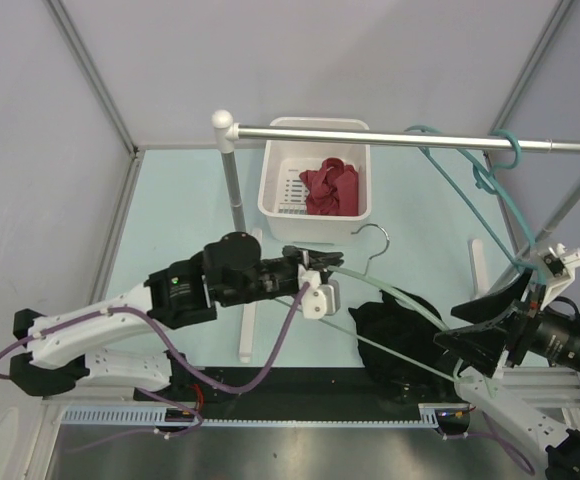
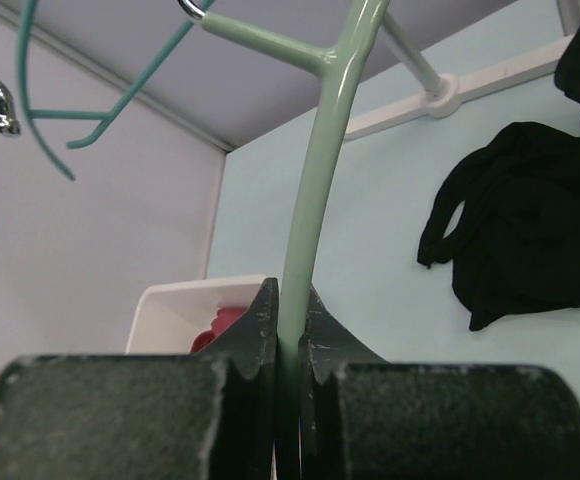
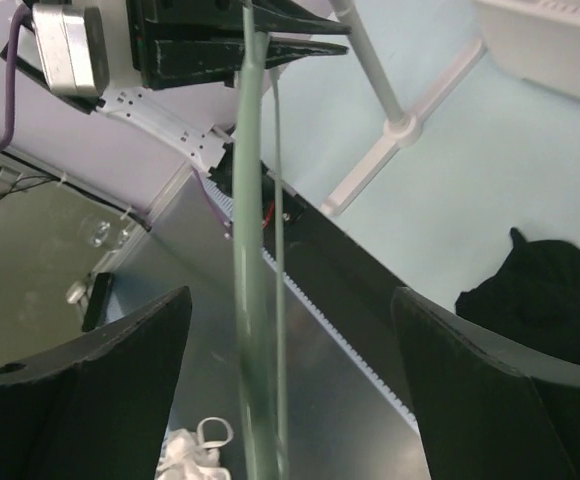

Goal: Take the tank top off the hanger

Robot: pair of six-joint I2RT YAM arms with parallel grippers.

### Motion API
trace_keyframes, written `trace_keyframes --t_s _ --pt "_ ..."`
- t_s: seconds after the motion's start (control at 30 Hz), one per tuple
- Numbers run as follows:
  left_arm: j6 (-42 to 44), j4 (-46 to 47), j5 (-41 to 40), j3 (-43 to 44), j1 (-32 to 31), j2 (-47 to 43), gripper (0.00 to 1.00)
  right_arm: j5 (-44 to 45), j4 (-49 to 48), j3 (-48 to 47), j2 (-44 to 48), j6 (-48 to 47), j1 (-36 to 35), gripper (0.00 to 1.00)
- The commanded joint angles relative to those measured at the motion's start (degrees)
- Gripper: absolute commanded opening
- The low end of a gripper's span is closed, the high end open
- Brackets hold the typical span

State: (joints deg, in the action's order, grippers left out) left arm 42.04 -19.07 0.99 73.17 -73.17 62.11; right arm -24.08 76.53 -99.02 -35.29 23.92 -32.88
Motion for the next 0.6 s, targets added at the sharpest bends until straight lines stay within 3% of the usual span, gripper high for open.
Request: trace_keyframes --t_s 0.0,0.03,0.37,0.4,0.43,0.47,0.5,0.57 --pt "-1.4 2.3 2.6 5.7 -2.0 3.0 0.0 -7.3 -0.2 1.9 0.7 -0.6 2.1 0.82" --pt "-1.7 3.2 3.0 6.0 -2.0 3.5 0.0 -7.6 -0.2 2.3 0.6 -0.9 2.6 0.73" --pt "-7.2 10.8 1.2 9.4 -2.2 7.7 0.0 -12.4 -3.6 3.7 1.1 0.8 5.1 0.29" --pt "-7.5 10.7 0.2 11.0 -2.4 8.2 0.0 -12.4 -4.2 3.7 1.0 0.6 5.2 0.22" --pt "-8.3 10.7 -0.7 11.6 -2.6 8.6 0.01 -12.1 -4.4 3.6 1.0 0.5 5.5 0.02" --pt "-8.6 10.7 -2.6 12.2 -2.9 9.3 0.08 -10.6 -4.6 3.4 0.9 0.3 5.5 0.0" --pt "-9.1 10.8 -4.9 12.9 -3.0 9.3 0.33 -9.2 -4.8 2.6 0.8 0.2 5.7 0.0" --pt "-11.3 10.9 -7.5 13.0 -3.0 9.0 0.49 -4.9 -4.6 1.4 0.7 -0.4 5.8 0.0"
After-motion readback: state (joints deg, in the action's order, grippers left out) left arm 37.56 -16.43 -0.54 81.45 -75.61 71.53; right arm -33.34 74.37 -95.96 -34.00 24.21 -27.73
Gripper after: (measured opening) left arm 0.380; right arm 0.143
